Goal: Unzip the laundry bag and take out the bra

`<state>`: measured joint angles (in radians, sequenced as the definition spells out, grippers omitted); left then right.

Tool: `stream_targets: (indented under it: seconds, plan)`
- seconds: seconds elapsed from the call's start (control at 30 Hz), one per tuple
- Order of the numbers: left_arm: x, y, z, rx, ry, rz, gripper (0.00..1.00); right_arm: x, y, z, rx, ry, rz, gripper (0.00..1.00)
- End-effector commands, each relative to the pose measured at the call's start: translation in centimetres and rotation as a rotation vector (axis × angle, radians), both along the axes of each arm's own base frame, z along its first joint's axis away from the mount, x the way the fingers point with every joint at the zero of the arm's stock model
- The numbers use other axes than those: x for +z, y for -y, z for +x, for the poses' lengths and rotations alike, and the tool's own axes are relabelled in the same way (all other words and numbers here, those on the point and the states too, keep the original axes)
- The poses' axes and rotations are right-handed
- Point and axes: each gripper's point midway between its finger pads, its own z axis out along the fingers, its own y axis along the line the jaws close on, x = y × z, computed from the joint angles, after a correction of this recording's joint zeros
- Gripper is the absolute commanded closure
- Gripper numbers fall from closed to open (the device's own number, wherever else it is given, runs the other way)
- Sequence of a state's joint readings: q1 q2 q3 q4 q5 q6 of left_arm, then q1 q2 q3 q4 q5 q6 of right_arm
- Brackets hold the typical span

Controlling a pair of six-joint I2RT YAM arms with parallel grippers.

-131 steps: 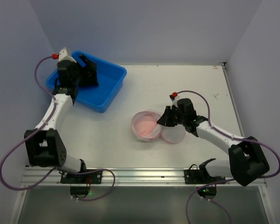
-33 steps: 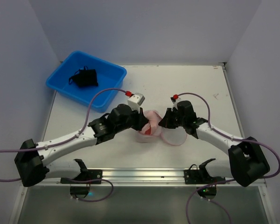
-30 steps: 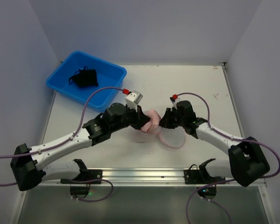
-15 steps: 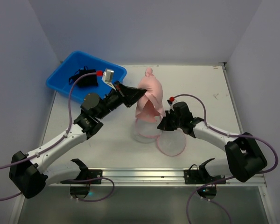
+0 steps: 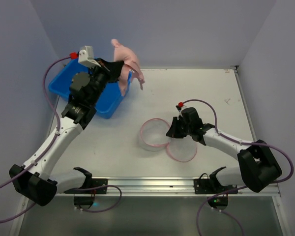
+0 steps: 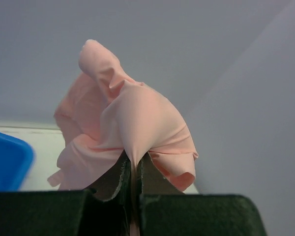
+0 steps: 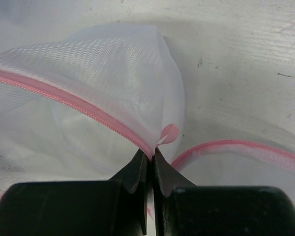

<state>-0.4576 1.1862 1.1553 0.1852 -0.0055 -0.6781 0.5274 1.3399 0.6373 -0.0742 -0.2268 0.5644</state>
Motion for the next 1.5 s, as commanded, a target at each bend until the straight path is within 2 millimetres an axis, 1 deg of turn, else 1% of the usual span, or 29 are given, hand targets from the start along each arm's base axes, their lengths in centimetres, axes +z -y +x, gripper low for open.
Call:
stream_targets:
  seconds: [0.0, 0.17, 0.27, 0.3, 0.37, 0.4, 0.47, 0.5, 0.57, 0.6, 0.63, 0.7, 0.73, 0.77, 0.83, 0.87, 0.9, 0.97, 1.0, 1.07, 1.1, 1.17, 1.2, 1.23, 1.3, 1.33, 1.37, 1.4, 1.47]
  plan:
    - [-0.4, -8.0, 1.7, 0.369, -0.037, 0.255, 1.0, 2.0, -0.4, 0.6, 0.009, 0.05, 0.021, 1.0]
    - [-4.0, -11.9, 3.3, 0.486, -0.114, 0.44, 1.0, 2.2, -0.5, 0.5, 0.02, 0.056, 0.023, 1.0]
    - [-6.7, -15.2, 5.2, 0.565, -0.171, 0.508, 1.0, 2.2, -0.6, 0.5, 0.031, 0.052, 0.027, 1.0]
    - [-8.7, -15.2, 6.4, 0.541, -0.214, 0.535, 1.0, 2.2, -0.7, 0.5, 0.033, 0.051, 0.029, 1.0]
    - [-10.4, -17.0, 7.8, 0.565, -0.272, 0.55, 1.0, 2.0, -0.8, 0.4, 0.039, 0.046, 0.028, 1.0]
    - [-13.2, -17.0, 8.9, 0.544, -0.341, 0.575, 1.0, 2.1, -0.8, 0.4, 0.042, 0.047, 0.03, 1.0]
    - [-15.2, -17.6, 10.4, 0.542, -0.389, 0.584, 1.0, 2.0, -0.9, 0.5, 0.045, 0.044, 0.032, 1.0]
    - [-18.2, -17.6, 11.6, 0.53, -0.446, 0.608, 1.0, 1.9, -1.0, 0.5, 0.047, 0.041, 0.03, 1.0]
    - [-20.1, -17.6, 13.2, 0.522, -0.496, 0.618, 1.0, 1.8, -1.1, 0.6, 0.052, 0.036, 0.03, 1.0]
    - [-23.3, -17.5, 14.2, 0.502, -0.565, 0.642, 0.98, 1.8, -1.2, 0.6, 0.056, 0.034, 0.029, 1.0]
    - [-22.8, -17.1, 15.4, 0.498, -0.557, 0.63, 0.94, 1.9, -1.2, 0.7, 0.056, 0.035, 0.03, 1.0]
    - [-24.8, -16.1, 16.3, 0.441, -0.596, 0.625, 0.76, 1.8, -1.2, 0.8, 0.054, 0.035, 0.023, 1.0]
    - [-24.3, -15.8, 16.6, 0.431, -0.579, 0.609, 0.69, 2.0, -1.2, 1.0, 0.057, 0.043, 0.019, 1.0]
    - [-23.8, -15.2, 17.0, 0.412, -0.557, 0.584, 0.44, 1.9, -1.1, 1.1, 0.058, 0.042, 0.005, 1.0]
    - [-21.9, -14.9, 16.8, 0.408, -0.523, 0.555, 0.17, 2.3, -1.2, 1.7, 0.064, 0.057, -0.006, 0.98]
    - [-21.3, -14.5, 16.5, 0.392, -0.516, 0.539, 0.05, 2.2, -1.2, 1.8, 0.066, 0.055, -0.015, 0.97]
    - [-19.5, -14.3, 15.9, 0.386, -0.487, 0.52, 0.01, 2.0, -1.2, 2.0, 0.074, 0.054, -0.026, 0.96]
    - [-18.4, -13.3, 14.5, 0.334, -0.478, 0.49, 0.0, 2.6, -1.6, 2.8, 0.083, 0.069, -0.031, 0.93]
    - [-16.2, -13.1, 13.3, 0.327, -0.445, 0.465, 0.0, 2.7, -1.6, 3.3, 0.087, 0.081, -0.044, 0.93]
    - [-16.4, -12.3, 10.9, 0.281, -0.465, 0.451, 0.0, 2.9, -2.0, 4.2, 0.088, 0.077, -0.064, 0.93]
    - [-14.3, -11.9, 9.3, 0.267, -0.429, 0.429, 0.0, 3.0, -2.0, 4.7, 0.091, 0.085, -0.079, 0.93]
    - [-15.3, -10.7, 6.6, 0.22, -0.45, 0.426, 0.01, 3.3, -2.3, 5.6, 0.09, 0.089, -0.091, 0.92]
    - [-13.5, -9.9, 4.7, 0.187, -0.404, 0.406, 0.02, 3.5, -2.3, 5.9, 0.091, 0.093, -0.097, 0.9]
    - [-15.2, -9.2, 3.3, 0.163, -0.431, 0.413, 0.02, 4.2, -2.5, 6.4, 0.087, 0.104, -0.1, 0.88]
    - [-14.5, -6.6, 0.2, 0.087, -0.396, 0.399, 0.03, 4.9, -2.4, 6.7, 0.077, 0.116, -0.105, 0.76]
    - [-16.5, -6.0, -1.1, 0.061, -0.442, 0.386, 0.03, 5.6, -2.3, 7.0, 0.068, 0.131, -0.107, 0.69]
    - [-17.1, -4.6, -2.5, 0.01, -0.452, 0.375, 0.04, 6.6, -2.2, 7.0, 0.06, 0.152, -0.103, 0.55]
    - [-16.9, -3.6, -3.8, -0.044, -0.442, 0.351, 0.04, 7.0, -2.0, 7.0, 0.047, 0.155, -0.097, 0.5]
    - [-19.4, -1.8, -6.0, -0.104, -0.497, 0.336, 0.07, 8.3, -1.2, 6.8, 0.008, 0.182, -0.103, 0.34]
